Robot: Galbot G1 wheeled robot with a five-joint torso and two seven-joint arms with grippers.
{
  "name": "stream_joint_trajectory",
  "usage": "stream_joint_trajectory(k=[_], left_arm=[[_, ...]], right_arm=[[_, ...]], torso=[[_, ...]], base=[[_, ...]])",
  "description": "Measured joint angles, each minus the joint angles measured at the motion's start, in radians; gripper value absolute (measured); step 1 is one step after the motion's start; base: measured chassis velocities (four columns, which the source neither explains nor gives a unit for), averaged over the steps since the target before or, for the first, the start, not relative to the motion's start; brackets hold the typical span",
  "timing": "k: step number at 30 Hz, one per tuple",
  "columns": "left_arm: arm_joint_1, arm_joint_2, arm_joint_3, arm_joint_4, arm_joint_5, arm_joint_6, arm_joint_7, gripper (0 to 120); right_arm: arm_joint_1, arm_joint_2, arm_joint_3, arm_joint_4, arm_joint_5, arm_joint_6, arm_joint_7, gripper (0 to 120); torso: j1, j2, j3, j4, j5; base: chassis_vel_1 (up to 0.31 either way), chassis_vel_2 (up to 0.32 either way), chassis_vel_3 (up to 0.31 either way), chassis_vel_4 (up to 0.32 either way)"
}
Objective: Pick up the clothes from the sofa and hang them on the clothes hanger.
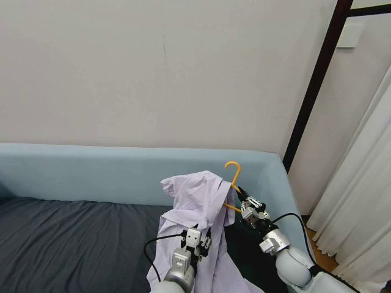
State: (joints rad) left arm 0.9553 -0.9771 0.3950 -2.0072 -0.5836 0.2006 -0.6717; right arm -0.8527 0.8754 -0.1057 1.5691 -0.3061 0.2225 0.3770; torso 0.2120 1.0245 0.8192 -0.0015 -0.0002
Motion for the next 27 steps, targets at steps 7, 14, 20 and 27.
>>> stream_joint_trajectory(k=[7, 14, 20, 27], left_arm=[[0.074, 0.115, -0.182, -0.04, 0.115, -0.094, 0.139, 97], [0.074, 0.229, -0.322, -0.063, 0.166, -0.192, 0.271, 100], [-0.044, 0.374, -0.358, -0.047, 0.137, -0.256, 0.428, 100], [-0.132, 0.542, -0.387, 0.037, 0.042, -0.357, 0.678, 100]], right_arm=[[0.004, 0.014, 0.024, -0.032, -0.099, 0.051, 0.027, 5], [-0.002, 0.024, 0.067, -0.071, -0.21, 0.131, 0.035, 5], [-0.003, 0.025, 0.079, -0.076, -0.257, 0.166, 0.036, 5], [0.133, 0.08, -0.049, -0.129, -0.289, 0.2, 0.034, 5]], torso=[[0.0, 0.0, 0.0, 0.0001, -0.0001], [0.0, 0.0, 0.0, 0.0002, -0.0002], [0.0, 0.0, 0.0, -0.0008, -0.0003], [0.0, 0.0, 0.0, 0.0014, -0.0002]], base=[[0.0, 0.0, 0.0, 0.0], [0.0, 0.0, 0.0, 0.0], [0.0, 0.0, 0.0, 0.0], [0.0, 0.0, 0.0, 0.0]])
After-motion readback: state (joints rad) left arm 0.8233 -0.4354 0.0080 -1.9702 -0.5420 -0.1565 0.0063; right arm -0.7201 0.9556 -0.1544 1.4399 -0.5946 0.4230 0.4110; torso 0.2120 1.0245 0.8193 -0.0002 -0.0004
